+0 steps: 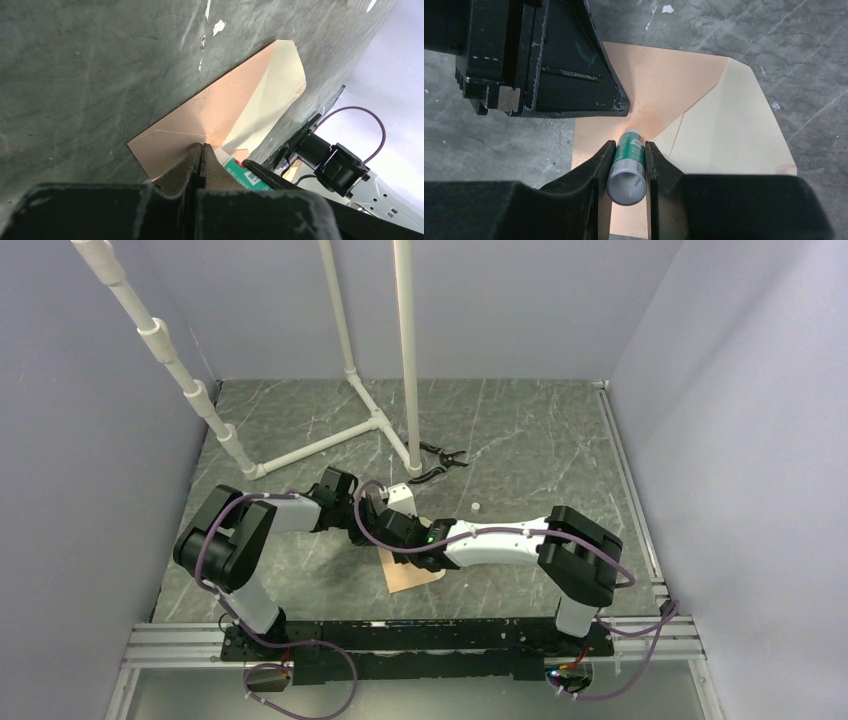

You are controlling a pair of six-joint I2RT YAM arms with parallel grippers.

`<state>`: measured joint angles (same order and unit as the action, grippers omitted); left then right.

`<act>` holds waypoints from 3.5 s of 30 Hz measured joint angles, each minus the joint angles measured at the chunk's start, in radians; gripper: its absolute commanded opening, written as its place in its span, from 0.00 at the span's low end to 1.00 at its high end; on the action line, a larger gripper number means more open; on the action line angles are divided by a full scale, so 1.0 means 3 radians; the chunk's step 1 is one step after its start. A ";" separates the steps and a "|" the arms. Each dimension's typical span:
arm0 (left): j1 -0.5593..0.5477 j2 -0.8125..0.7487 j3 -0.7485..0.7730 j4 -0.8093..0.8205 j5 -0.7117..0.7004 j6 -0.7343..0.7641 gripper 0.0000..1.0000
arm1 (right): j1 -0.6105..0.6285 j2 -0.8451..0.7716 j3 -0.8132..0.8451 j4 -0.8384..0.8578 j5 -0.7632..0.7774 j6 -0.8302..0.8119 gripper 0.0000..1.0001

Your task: Place the letter into the envelope and seal it

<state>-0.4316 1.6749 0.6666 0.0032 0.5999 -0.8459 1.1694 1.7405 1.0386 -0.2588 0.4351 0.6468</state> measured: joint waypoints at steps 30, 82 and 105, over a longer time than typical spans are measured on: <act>-0.0015 -0.0038 -0.0065 0.0064 -0.0085 -0.0193 0.02 | 0.0050 0.0022 0.0131 -0.0322 -0.0128 0.0089 0.00; -0.0022 -0.0052 -0.0071 0.0069 -0.0098 -0.0151 0.02 | 0.0080 -0.0060 -0.0078 0.0047 -0.0244 -0.0083 0.00; -0.0022 -0.0052 -0.0070 0.0071 -0.0095 -0.0117 0.02 | -0.0029 -0.0038 0.0005 -0.0113 -0.0257 -0.0017 0.00</act>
<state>-0.4381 1.6592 0.6456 0.0246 0.5713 -0.8810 1.1606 1.7290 1.0401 -0.2928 0.3580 0.6418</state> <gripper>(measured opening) 0.030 0.277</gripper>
